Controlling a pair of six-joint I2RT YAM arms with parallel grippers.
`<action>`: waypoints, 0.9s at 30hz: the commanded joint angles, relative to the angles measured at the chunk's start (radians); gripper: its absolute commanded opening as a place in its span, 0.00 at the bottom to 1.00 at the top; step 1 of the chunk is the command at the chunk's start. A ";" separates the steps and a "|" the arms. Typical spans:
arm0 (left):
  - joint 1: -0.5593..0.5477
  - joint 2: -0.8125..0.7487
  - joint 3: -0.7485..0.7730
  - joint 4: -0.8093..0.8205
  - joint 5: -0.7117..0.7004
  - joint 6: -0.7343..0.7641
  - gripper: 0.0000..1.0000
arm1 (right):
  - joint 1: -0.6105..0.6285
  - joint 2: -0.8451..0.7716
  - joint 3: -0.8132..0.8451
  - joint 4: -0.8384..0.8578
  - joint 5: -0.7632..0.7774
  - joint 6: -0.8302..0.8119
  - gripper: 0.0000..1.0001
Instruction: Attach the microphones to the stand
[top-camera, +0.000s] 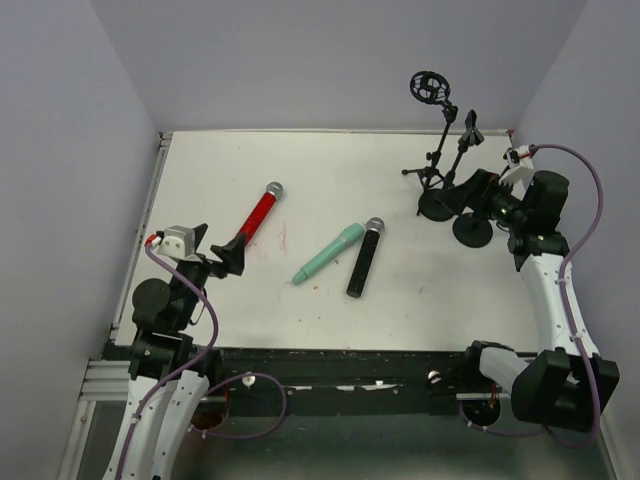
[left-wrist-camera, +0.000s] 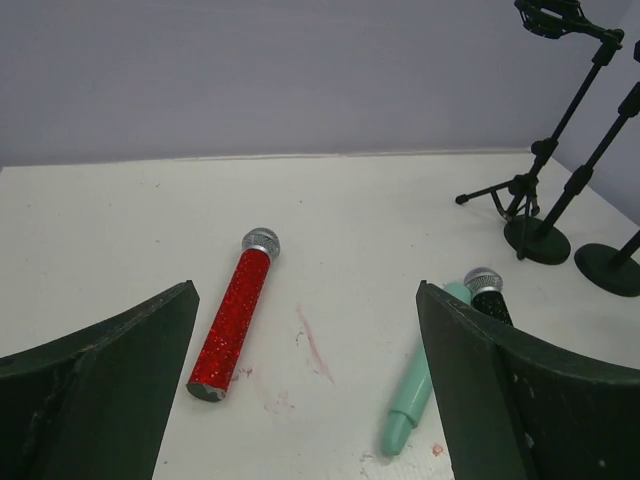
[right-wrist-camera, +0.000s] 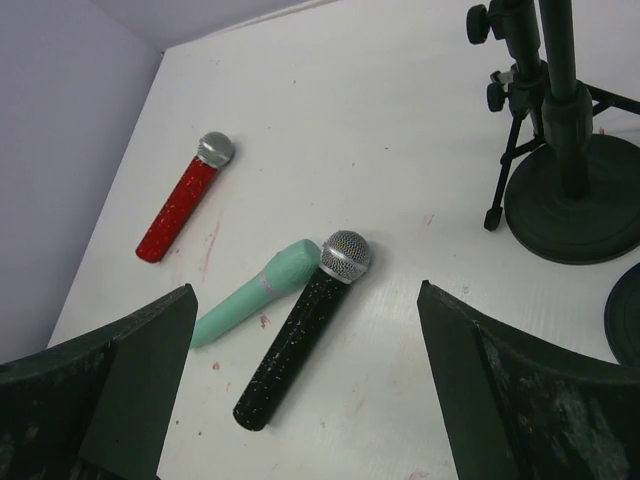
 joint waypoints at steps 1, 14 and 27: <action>-0.002 0.004 -0.006 0.000 0.044 0.004 0.98 | -0.002 -0.017 0.011 -0.015 0.021 0.004 1.00; -0.002 0.018 -0.015 0.029 0.155 -0.027 0.98 | 0.000 -0.040 0.107 -0.284 -0.200 -0.454 1.00; -0.003 0.001 -0.010 0.028 0.161 -0.032 0.98 | -0.002 -0.079 0.431 -0.733 0.223 -0.725 1.00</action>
